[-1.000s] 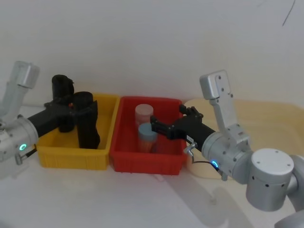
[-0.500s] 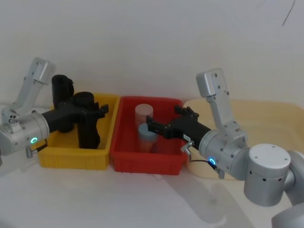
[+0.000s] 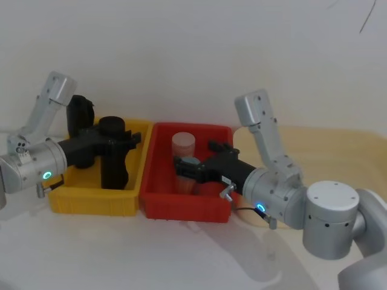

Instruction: Pick up the garbage bag with the one hand and transfer it to the other hand.

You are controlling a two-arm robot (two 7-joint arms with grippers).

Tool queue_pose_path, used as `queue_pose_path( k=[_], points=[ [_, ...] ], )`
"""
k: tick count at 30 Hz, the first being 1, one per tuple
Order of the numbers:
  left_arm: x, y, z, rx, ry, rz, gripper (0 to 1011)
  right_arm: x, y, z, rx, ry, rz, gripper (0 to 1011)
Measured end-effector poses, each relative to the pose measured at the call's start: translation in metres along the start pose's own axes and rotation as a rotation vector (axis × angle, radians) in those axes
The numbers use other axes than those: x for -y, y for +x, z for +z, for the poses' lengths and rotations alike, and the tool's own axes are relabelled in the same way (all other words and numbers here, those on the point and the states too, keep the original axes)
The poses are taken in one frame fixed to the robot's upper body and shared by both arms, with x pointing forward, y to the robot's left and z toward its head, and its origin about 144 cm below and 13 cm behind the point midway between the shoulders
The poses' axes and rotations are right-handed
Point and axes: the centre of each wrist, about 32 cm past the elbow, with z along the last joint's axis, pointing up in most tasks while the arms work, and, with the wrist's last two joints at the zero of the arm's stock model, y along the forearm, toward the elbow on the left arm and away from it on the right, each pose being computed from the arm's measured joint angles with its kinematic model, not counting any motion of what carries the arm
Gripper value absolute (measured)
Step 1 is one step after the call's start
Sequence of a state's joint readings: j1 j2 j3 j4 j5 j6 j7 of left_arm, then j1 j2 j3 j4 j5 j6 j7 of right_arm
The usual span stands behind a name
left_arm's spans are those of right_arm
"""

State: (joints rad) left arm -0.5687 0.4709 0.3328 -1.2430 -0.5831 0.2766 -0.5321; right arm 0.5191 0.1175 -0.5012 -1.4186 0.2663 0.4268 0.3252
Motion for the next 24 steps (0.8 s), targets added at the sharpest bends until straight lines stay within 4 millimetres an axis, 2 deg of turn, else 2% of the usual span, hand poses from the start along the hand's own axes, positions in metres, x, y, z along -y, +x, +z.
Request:
queue_pose_path(
  k=[5, 8, 11, 17, 24],
  points=[
    [0.001, 0.001, 0.001, 0.001, 0.003, -0.002, 816, -0.003, -0.002, -0.001, 0.008, -0.007, 0.008, 1002],
    [0.001, 0.001, 0.001, 0.001, 0.004, -0.004, 684, -0.006, -0.004, -0.001, 0.019, -0.009, 0.011, 1002],
    [0.002, 0.001, 0.001, 0.001, 0.005, -0.005, 610, -0.009, -0.005, -0.001, 0.032, -0.009, 0.013, 1002],
    [0.002, 0.001, 0.001, 0.001, 0.007, -0.007, 548, -0.019, -0.008, -0.003, 0.061, -0.013, 0.012, 1001],
    [0.003, 0.001, 0.001, 0.001, 0.007, -0.008, 524, -0.032, -0.008, -0.004, 0.094, -0.026, 0.006, 1001]
  ],
)
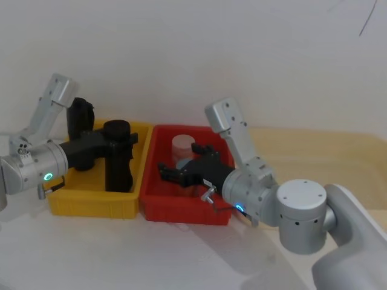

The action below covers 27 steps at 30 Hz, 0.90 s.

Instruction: Pick up the garbage bag with the one hand and transfer it to the other hand.

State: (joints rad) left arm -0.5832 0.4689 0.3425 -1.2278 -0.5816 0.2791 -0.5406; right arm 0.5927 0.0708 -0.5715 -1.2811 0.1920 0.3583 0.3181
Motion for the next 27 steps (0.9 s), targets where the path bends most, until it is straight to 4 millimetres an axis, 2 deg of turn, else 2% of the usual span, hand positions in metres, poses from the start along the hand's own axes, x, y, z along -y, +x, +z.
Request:
queue_pose_path(
  k=[14, 27],
  points=[
    [0.0, 0.0, 0.0, 0.0, 0.0, -0.001, 523, -0.021, 0.01, -0.004, 0.04, -0.044, -0.025, 1001],
    [0.0, 0.0, 0.0, 0.0, 0.0, -0.001, 523, -0.024, 0.02, -0.005, 0.059, -0.085, -0.033, 1001]
  ],
)
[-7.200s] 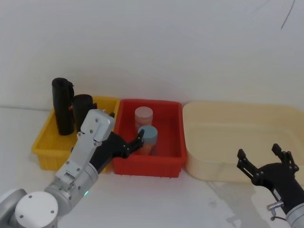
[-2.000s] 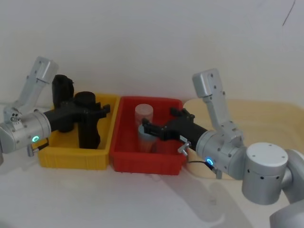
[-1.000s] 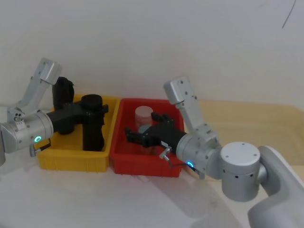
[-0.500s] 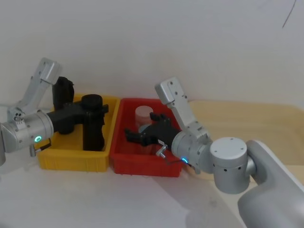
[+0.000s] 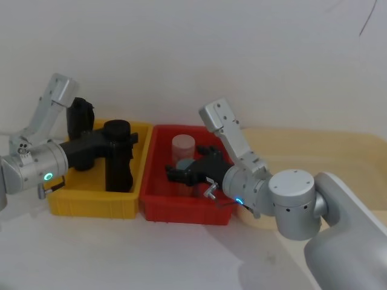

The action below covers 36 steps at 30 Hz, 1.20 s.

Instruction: Pick up the garbage bag with the one hand and transfer it to the other hand.

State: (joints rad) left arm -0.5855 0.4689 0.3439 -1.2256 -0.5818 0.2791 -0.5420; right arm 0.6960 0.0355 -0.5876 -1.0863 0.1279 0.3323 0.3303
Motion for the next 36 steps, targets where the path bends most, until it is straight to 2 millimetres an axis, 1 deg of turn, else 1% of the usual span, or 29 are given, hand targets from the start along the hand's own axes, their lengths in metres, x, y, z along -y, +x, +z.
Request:
queue_pose_path(
  k=[7, 27, 31, 32, 33, 34, 35, 36],
  points=[
    [0.0, 0.0, 0.0, 0.0, 0.0, 0.0, 523, 0.0002, 0.0032, -0.0007, 0.016, -0.03, 0.011, 1001],
    [0.0, 0.0, 0.0, 0.0, 0.0, 0.0, 523, -0.0003, 0.0037, -0.0012, 0.007, -0.088, 0.061, 993],
    [0.0, 0.0, 0.0, 0.0, 0.0, 0.0, 523, -0.0004, 0.0036, -0.0011, 0.004, -0.093, 0.065, 916],
    [0.0, 0.0, 0.0, 0.0, 0.0, 0.0, 523, -0.0004, 0.0036, -0.0011, 0.003, -0.094, 0.067, 872],
    [0.0, 0.0, 0.0, 0.0, 0.0, 0.0, 523, -0.0005, 0.0036, -0.0011, 0.003, -0.094, 0.068, 872],
    [0.0, 0.0, 0.0, 0.0, 0.0, 0.0, 523, -0.0005, 0.0036, -0.0011, 0.002, -0.095, 0.069, 840],
    [0.0, 0.0, 0.0, 0.0, 0.0, 0.0, 523, -0.0005, 0.0036, -0.0011, 0.002, -0.096, 0.07, 787],
    [0.0, 0.0, 0.0, 0.0, 0.0, 0.0, 523, -0.0005, 0.0036, -0.0011, 0.002, -0.096, 0.07, 765]
  ],
)
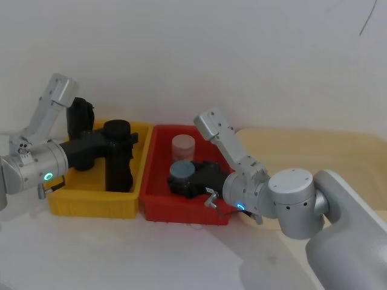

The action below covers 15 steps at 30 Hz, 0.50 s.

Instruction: Pick up the garbage bag with the one hand and transfer it to the other hand.

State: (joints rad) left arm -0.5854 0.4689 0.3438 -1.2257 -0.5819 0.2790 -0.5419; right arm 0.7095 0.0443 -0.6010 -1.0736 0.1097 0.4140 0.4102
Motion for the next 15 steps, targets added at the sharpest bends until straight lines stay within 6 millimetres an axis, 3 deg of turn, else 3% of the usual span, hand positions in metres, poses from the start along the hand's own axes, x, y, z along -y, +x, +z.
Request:
queue_pose_path(
  k=[4, 15],
  points=[
    [0.0, 0.0, 0.0, 0.0, 0.0, 0.0, 523, 0.0, 0.0, 0.0001, -0.002, -0.002, 0.002, 664],
    [0.0, 0.0, 0.0, 0.0, 0.0, 0.0, 523, -0.0001, -0.0002, 0.0002, -0.004, -0.004, 0.007, 660]
  ],
)
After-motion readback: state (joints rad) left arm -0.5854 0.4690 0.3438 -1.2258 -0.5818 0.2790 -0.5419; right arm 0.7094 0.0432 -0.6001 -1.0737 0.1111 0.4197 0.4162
